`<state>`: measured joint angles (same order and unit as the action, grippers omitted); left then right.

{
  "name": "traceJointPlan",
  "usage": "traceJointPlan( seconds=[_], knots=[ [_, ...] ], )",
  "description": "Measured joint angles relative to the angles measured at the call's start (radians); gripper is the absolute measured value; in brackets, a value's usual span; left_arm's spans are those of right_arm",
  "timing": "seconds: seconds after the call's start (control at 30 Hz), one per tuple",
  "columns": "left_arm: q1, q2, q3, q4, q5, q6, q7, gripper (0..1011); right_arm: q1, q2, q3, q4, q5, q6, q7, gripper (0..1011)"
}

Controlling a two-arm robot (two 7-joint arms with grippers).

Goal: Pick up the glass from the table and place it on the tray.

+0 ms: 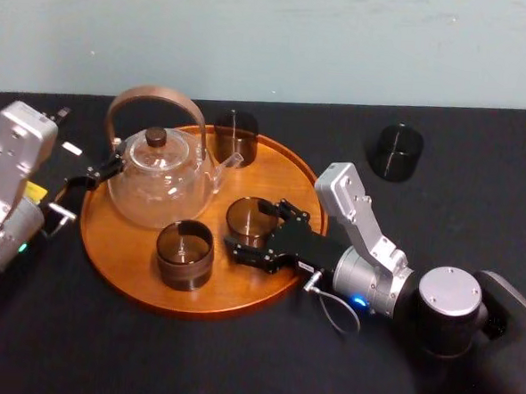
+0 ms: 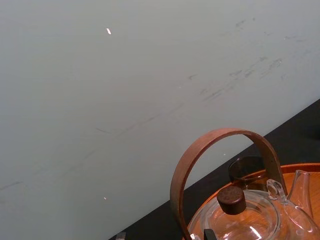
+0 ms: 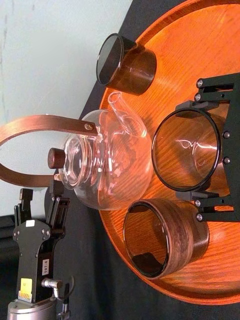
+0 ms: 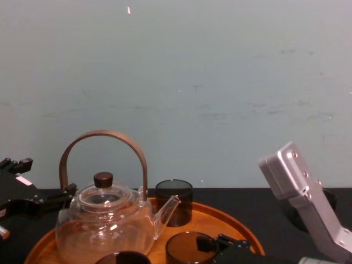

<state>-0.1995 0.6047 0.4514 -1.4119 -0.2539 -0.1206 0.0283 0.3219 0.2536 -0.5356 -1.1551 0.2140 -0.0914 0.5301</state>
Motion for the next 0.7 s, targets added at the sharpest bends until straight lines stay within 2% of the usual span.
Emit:
traceJointPlan(
  seconds=[0.33, 0.5, 0.7],
  knots=[
    [0.0, 0.0, 0.0, 0.0, 0.0, 0.0, 0.0, 1010, 0.0, 0.001, 0.0, 0.0, -0.001, 0.001, 0.0, 907],
    [0.0, 0.0, 0.0, 0.0, 0.0, 0.0, 0.0, 1010, -0.001, 0.001, 0.0, 0.0, -0.003, 0.004, 0.0, 1002],
    [0.0, 0.0, 0.0, 0.0, 0.0, 0.0, 0.0, 1010, -0.006, 0.004, 0.005, -0.005, 0.003, 0.004, 0.0, 1002]
  ],
)
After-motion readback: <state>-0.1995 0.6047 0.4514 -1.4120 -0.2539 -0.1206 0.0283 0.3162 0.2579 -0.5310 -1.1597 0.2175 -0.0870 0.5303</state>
